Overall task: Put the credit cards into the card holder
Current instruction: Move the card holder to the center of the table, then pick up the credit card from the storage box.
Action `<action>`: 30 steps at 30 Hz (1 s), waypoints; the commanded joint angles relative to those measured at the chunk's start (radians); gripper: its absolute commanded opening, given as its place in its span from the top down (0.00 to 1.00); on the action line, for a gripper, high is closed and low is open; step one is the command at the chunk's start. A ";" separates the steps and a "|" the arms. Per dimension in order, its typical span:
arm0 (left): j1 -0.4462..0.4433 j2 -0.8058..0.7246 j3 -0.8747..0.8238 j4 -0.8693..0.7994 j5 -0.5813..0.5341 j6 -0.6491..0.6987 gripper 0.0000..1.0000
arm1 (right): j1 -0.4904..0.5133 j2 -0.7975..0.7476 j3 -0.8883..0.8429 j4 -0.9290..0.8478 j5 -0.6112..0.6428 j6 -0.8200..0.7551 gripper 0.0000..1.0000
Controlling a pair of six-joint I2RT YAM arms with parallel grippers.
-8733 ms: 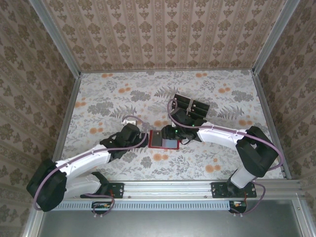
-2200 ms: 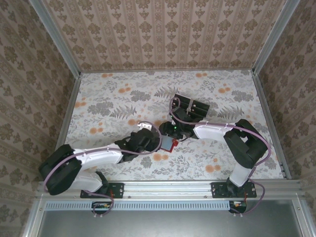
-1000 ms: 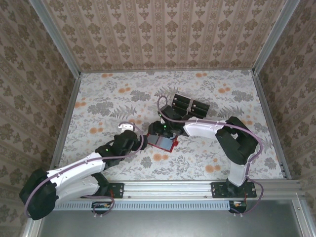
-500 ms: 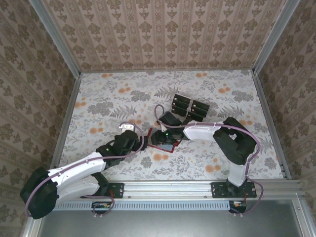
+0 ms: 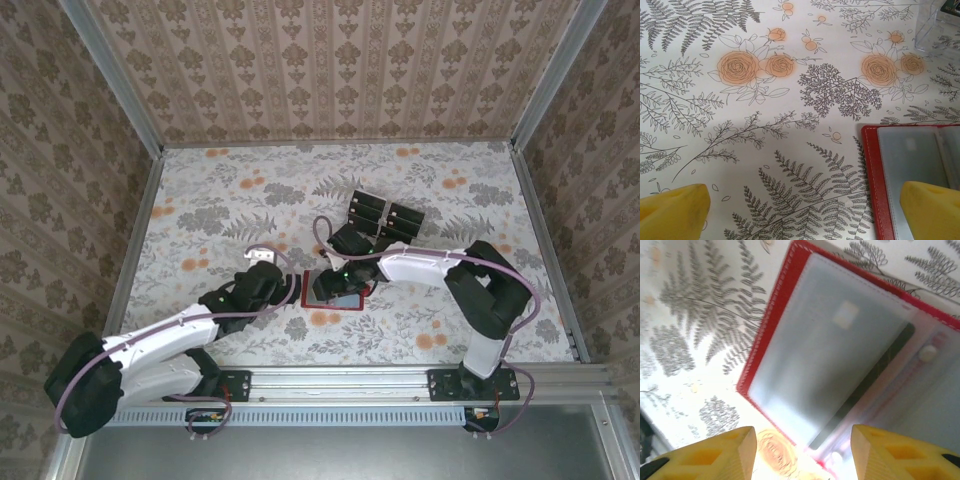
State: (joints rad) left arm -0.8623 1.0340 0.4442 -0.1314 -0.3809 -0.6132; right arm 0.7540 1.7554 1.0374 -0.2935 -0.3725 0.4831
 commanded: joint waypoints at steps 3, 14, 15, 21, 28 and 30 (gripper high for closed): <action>0.007 0.047 0.064 -0.020 0.017 0.003 0.00 | -0.072 -0.172 0.082 -0.056 -0.002 -0.040 0.46; 0.072 0.213 0.175 -0.054 0.117 0.036 0.00 | -0.216 -0.165 0.268 -0.398 0.608 -0.317 0.47; 0.077 0.223 0.182 -0.055 0.125 0.040 0.00 | -0.216 -0.149 0.279 -0.413 0.640 -0.353 0.47; 0.100 0.241 0.192 -0.053 0.152 0.049 0.00 | -0.207 -0.080 0.298 -0.441 0.679 -0.522 0.49; 0.110 0.241 0.192 -0.059 0.160 0.046 0.00 | -0.203 0.008 0.327 -0.472 0.746 -0.582 0.54; 0.109 0.243 0.192 -0.059 0.161 0.044 0.00 | -0.203 0.023 0.327 -0.473 0.750 -0.588 0.55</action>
State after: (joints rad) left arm -0.7578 1.2709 0.6113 -0.1730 -0.2310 -0.5827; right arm 0.5465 1.7550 1.3296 -0.7204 0.3183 -0.0547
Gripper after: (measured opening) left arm 0.997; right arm 0.453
